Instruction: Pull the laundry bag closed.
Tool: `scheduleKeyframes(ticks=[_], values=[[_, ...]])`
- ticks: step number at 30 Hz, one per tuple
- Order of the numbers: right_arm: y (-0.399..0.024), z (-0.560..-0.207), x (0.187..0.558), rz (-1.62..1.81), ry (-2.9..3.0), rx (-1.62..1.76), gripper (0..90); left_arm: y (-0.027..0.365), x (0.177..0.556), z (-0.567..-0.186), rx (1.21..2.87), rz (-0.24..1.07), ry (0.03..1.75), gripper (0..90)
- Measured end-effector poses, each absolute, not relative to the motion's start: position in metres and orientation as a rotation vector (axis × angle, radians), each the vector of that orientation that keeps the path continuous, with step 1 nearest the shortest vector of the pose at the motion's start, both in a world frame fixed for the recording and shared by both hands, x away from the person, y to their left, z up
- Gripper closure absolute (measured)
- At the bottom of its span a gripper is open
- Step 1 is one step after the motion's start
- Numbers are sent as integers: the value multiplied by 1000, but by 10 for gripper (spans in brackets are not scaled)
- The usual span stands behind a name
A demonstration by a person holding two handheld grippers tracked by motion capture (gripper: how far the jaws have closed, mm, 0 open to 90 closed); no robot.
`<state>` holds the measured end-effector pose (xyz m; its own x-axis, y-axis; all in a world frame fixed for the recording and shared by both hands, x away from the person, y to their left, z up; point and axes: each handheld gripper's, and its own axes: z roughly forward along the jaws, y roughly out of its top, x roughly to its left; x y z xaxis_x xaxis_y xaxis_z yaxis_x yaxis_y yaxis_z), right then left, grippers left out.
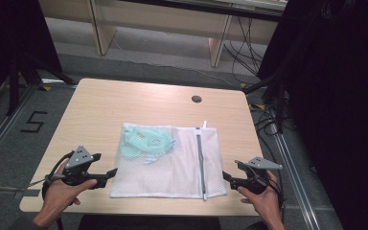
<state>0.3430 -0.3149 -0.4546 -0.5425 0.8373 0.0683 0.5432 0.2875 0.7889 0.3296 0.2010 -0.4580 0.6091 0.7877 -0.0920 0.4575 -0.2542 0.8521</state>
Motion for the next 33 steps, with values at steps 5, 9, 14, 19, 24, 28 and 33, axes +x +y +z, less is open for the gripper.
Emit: scheduleKeyframes(ticks=[5,9,14,19,24,28,33], values=[[-313,-456,342,1143,2204,1276,263,199,329,-459,1900,427,999,189],[-312,-456,342,1131,2218,1259,282,198,329,-459,1919,419,984,190],[-313,-456,343,1101,2251,1196,258,196,329,-459,1914,400,982,190],[-310,-457,342,1114,2279,1208,225,191,328,-458,1928,395,957,191],[-307,-460,343,1111,2307,1159,199,181,326,-459,1936,382,946,191],[-304,-462,342,1094,2327,1157,197,171,327,-461,1960,370,903,196],[-297,-466,341,1061,2407,1115,206,159,329,-462,1985,350,857,202]])
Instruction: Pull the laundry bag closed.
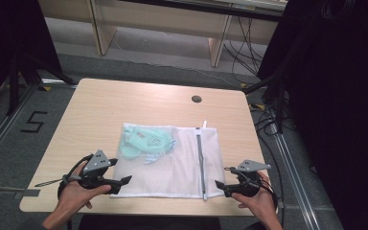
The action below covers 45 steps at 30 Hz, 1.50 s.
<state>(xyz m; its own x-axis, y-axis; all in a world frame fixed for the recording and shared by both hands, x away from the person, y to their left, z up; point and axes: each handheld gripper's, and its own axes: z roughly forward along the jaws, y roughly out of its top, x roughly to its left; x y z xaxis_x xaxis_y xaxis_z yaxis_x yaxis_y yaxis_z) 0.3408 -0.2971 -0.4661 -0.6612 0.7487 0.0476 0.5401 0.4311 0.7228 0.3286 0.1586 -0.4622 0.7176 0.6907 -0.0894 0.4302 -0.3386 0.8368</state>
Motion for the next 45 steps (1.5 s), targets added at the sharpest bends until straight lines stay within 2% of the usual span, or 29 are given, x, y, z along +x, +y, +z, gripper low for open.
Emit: scheduleKeyframes(ticks=[13,26,39,40,42,45], values=[[-268,-477,339,1033,2571,982,269,143,330,-464,2004,325,837,203],[-248,-489,335,898,2719,854,289,125,334,-467,2047,308,792,209],[-242,-493,334,786,2785,824,453,126,335,-467,2060,304,760,212],[-243,-492,335,788,2777,876,507,126,335,-468,2055,303,761,212],[-244,-492,335,807,2766,911,524,126,334,-468,2072,314,761,213],[-247,-491,337,818,2775,899,597,126,334,-468,2071,312,761,214]])
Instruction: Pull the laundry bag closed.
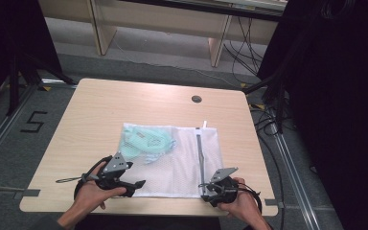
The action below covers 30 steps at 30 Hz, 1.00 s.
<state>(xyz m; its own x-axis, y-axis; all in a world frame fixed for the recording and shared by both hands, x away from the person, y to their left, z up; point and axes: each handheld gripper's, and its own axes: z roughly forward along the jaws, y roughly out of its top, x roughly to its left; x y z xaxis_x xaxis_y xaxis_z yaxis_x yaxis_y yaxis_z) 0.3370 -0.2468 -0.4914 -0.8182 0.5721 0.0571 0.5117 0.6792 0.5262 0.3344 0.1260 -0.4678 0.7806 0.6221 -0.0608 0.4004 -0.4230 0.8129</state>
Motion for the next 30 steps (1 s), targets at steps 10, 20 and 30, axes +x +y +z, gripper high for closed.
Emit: scheduleKeyframes(ticks=[10,20,30], values=[[-254,-486,336,858,2770,952,761,126,333,-468,2082,309,763,215],[-259,-484,342,831,2762,879,810,125,333,-468,2086,306,739,215],[-257,-483,339,858,2751,880,849,124,333,-468,2088,278,743,215]])
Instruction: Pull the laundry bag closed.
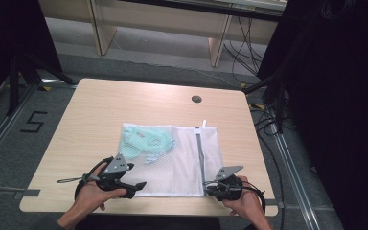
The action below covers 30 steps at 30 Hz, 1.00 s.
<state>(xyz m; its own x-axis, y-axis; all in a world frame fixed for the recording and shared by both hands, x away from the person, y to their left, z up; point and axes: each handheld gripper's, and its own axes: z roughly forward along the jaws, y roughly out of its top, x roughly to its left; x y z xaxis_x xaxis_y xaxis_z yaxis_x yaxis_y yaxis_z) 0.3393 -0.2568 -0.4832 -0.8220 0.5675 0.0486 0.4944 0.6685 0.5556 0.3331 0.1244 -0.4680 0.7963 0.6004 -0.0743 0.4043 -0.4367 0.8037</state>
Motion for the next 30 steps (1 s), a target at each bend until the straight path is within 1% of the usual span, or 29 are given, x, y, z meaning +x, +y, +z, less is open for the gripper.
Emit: scheduleKeyframes(ticks=[4,9,11,13,15,16,18,19,20,21,22,24,26,30], values=[[-257,-483,339,857,2756,854,857,122,332,-470,2059,270,767,215],[-255,-477,337,837,2782,870,864,118,331,-472,2093,266,743,215],[-255,-479,340,865,2751,815,864,110,332,-475,2120,250,721,215],[-254,-478,339,861,2753,825,864,104,331,-477,2108,237,711,207],[-254,-477,339,895,2743,824,864,96,331,-478,2089,228,684,164],[-256,-474,340,873,2760,804,865,84,332,-481,2094,209,649,163],[-255,-474,340,895,2752,817,865,70,331,-484,2099,213,600,165],[-255,-474,340,895,2752,817,865,70,331,-484,2099,213,600,165],[-256,-473,342,895,2758,784,865,57,330,-486,2112,223,563,164],[-256,-471,342,878,2769,797,865,57,330,-486,2112,223,563,161],[-255,-474,343,922,2735,779,865,47,329,-488,2129,227,536,163],[-254,-471,341,920,2761,834,865,42,327,-489,2136,219,523,192],[-257,-470,345,932,2740,782,865,34,327,-491,2159,212,489,209],[-256,-468,346,938,2751,789,865,23,328,-495,2144,195,464,206]])
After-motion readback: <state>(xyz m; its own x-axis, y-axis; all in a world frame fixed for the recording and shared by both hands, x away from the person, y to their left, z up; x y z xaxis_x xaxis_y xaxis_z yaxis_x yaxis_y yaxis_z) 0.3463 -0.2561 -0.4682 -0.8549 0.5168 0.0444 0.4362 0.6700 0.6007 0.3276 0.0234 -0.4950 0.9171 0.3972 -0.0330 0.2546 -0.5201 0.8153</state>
